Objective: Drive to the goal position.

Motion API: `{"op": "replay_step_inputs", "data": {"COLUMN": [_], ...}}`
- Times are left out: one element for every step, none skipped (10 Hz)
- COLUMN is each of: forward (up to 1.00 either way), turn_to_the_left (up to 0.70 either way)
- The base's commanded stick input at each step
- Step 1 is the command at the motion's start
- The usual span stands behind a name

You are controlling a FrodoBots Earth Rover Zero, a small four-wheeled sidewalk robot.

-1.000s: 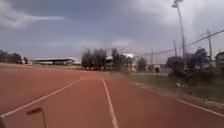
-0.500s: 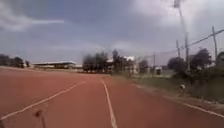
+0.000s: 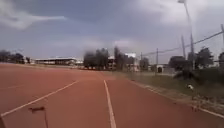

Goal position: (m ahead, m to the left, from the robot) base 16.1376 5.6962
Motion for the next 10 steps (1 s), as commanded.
{"op": "replay_step_inputs", "data": {"forward": [0.70, 0.70, 0.70, 0.70, 0.70, 0.70, 0.70, 0.70, 0.70, 0.70], "turn_to_the_left": [0.00, 0.00, 0.00, 0.00, 0.00, 0.00, 0.00, 0.00, 0.00, 0.00]}}
